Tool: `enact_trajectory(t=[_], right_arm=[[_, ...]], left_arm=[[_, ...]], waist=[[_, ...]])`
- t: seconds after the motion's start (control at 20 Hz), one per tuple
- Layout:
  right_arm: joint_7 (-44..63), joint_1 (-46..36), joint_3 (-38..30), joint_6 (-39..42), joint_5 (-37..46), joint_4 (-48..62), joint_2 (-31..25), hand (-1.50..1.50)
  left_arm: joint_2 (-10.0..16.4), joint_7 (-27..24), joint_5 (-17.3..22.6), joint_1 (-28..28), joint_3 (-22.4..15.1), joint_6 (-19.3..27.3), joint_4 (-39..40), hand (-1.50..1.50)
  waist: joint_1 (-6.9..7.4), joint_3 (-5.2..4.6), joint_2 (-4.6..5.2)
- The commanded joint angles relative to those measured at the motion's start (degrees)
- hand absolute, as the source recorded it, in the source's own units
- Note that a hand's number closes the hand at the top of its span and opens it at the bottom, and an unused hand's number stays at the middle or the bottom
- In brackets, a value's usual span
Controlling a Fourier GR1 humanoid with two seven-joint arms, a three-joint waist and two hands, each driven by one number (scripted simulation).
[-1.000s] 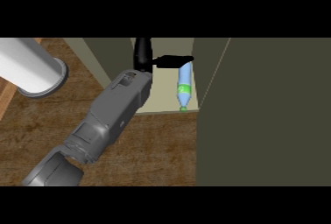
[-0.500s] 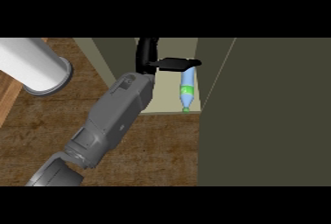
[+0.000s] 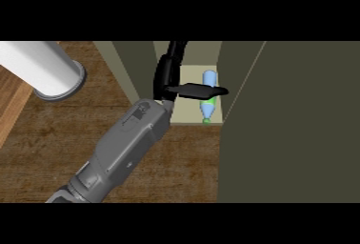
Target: Pick up the bottled water, place it into the cabinet and close the cabinet
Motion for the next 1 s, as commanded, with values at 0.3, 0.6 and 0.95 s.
enact_trajectory(t=[0.3, 0.6, 0.95], right_arm=[[5.1, -1.1, -1.8, -3.8, -4.5, -7.7, -1.7, -1.50], [4.1, -1.6, 0.5, -1.6, 0.4, -7.5, -1.4, -1.50], [7.7, 0.3, 9.3, 6.2, 3.4, -9.0, -6.9, 1.50]], left_arm=[[1.9, 4.8, -3.1, 19.4, -9.9, 5.3, -27.1, -1.50], [4.4, 6.4, -5.2, 31.8, -15.2, 7.7, -40.6, -1.50], [12.5, 6.8, -4.3, 41.5, -14.7, 5.1, -51.9, -1.50]], waist=[[1.24, 0.00, -0.06], [0.46, 0.02, 0.10], [0.30, -0.01, 0.13]])
